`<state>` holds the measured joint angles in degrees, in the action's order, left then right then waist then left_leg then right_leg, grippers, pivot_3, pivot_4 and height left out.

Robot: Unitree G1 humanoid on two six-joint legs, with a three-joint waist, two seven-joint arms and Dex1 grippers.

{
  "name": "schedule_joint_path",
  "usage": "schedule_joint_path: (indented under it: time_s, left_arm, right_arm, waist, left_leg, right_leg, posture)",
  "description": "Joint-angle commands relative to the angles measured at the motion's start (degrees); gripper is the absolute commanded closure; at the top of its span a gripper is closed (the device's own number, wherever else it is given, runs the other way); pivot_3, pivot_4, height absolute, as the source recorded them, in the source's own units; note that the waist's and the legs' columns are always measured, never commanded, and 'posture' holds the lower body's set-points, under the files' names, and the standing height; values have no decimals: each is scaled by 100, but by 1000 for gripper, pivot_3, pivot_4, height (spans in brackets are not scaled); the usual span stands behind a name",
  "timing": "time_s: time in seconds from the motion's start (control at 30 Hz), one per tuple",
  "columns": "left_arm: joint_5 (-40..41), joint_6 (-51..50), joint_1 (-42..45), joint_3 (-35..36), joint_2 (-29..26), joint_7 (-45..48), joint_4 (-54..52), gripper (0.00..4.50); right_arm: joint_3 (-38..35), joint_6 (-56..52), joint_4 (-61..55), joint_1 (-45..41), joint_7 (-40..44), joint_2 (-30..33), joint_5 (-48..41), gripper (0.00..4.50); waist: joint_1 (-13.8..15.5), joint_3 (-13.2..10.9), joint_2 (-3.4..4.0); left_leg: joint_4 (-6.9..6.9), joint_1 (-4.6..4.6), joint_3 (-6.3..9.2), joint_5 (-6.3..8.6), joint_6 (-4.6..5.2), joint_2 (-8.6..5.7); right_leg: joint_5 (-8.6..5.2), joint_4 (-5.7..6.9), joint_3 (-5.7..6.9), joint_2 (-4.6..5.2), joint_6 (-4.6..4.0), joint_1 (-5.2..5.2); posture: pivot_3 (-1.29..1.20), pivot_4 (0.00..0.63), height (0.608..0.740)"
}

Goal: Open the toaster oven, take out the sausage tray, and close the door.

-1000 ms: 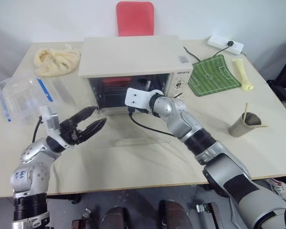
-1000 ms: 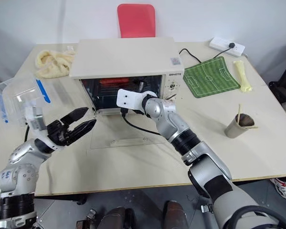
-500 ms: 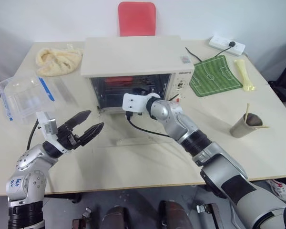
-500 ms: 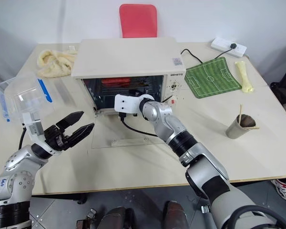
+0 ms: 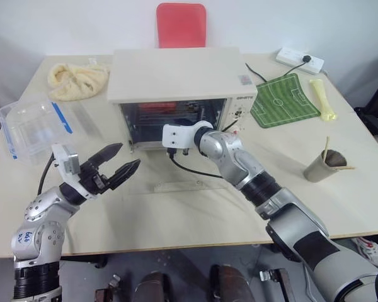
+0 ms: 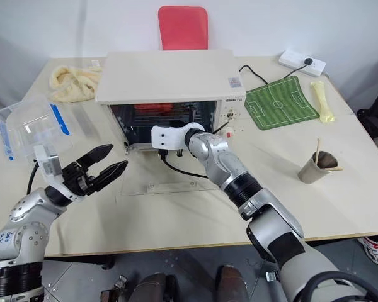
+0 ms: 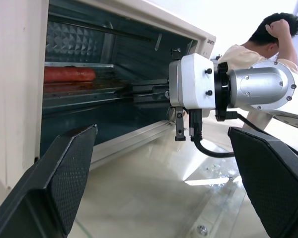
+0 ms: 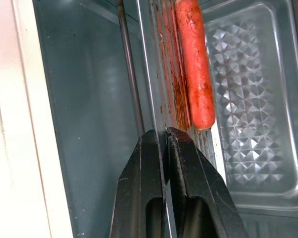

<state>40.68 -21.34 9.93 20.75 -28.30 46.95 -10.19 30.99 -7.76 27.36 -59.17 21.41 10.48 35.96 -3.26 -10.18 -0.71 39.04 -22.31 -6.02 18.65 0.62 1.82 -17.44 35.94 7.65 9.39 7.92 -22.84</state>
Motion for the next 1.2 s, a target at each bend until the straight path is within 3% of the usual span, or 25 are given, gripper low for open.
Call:
schedule_joint_path:
  time_s: [0.03, 0.43, 0.83, 1.2]
  left_arm:
    - [-40, 99, 84, -11, -84, 12, 40, 0]
    - [258, -292, 741, -374, -297, 562, 200, 0]
    - [-256, 196, 2014, -526, -572, 1302, 1664, 0]
    - [-614, 506, 2733, -649, -590, 1440, 2505, 0]
  right_arm:
    - [-90, -21, -544, 127, 195, -71, -100, 4480]
    - [-200, -65, -799, 24, 377, -36, -78, 4480]
    - [-179, 32, -925, 111, 457, 142, -21, 4480]
    - [-103, -127, -2064, 704, 836, 501, 238, 4480]
  waist:
    - [-2, 0, 0]
    - [-19, 0, 0]
    - [-17, -1, 0]
    - [4, -1, 0]
  left_leg:
    - [-1, 0, 0, 0, 0, 0]
    - [-9, 1, -1, 0, -3, 1]
    - [-14, 0, -1, 0, -4, -2]
    - [-11, -4, -3, 0, -4, -3]
  right_leg:
    - [0, 0, 0, 0, 0, 0]
    - [0, -5, 2, -4, 0, -1]
    - [0, -7, 8, -6, 0, -1]
    - [0, -7, 10, -5, 0, -1]
  posture:
    - [0, 150, 740]
    - [0, 150, 740]
    - [0, 150, 740]
    - [0, 150, 740]
